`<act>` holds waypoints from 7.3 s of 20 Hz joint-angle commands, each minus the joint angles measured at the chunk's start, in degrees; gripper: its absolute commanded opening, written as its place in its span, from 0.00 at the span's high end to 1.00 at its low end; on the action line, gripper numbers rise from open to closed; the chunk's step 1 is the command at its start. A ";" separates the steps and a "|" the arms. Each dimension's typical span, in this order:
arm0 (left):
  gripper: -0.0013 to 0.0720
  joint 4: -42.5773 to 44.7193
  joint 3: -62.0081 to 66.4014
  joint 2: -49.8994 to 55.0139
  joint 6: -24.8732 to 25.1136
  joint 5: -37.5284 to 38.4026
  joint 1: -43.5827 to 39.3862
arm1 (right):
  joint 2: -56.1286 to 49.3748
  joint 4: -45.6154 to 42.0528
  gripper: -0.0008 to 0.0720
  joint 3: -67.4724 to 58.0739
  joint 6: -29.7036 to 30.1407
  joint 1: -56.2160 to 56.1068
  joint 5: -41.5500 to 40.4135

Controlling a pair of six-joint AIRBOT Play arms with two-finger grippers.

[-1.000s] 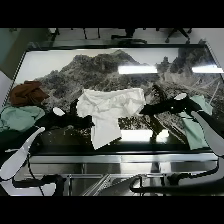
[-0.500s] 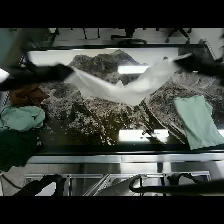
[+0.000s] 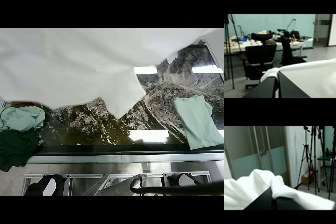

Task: Fold the shirts.

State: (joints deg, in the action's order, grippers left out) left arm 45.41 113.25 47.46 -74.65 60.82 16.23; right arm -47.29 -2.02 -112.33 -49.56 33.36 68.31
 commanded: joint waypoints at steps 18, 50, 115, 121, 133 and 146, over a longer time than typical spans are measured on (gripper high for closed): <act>0.97 0.09 -49.31 29.70 9.75 1.33 -16.92 | -20.46 -26.51 0.94 53.44 -1.16 -26.77 -16.09; 0.97 0.02 -52.52 35.76 9.70 9.40 -17.62 | -28.46 -19.74 0.90 46.56 4.46 -23.43 -5.86; 0.04 2.40 -83.45 22.08 -5.38 -2.21 -24.28 | -33.57 -34.80 0.22 44.24 0.92 -11.08 -6.58; 0.78 1.14 -75.45 32.00 -3.26 -6.14 -27.47 | -33.92 -33.38 0.35 43.17 1.62 -14.16 -17.03; 0.97 4.42 -28.59 17.29 -4.55 12.68 -12.17 | -19.65 -9.60 0.96 21.14 0.94 -7.96 0.09; 0.97 4.39 -5.03 0.57 -1.20 10.21 9.03 | -2.91 -16.96 0.95 -1.68 -11.28 2.67 2.75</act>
State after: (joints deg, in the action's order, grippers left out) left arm 49.58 114.72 52.64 -77.91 73.17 21.74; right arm -51.86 -12.91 -113.51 -57.32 35.05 67.85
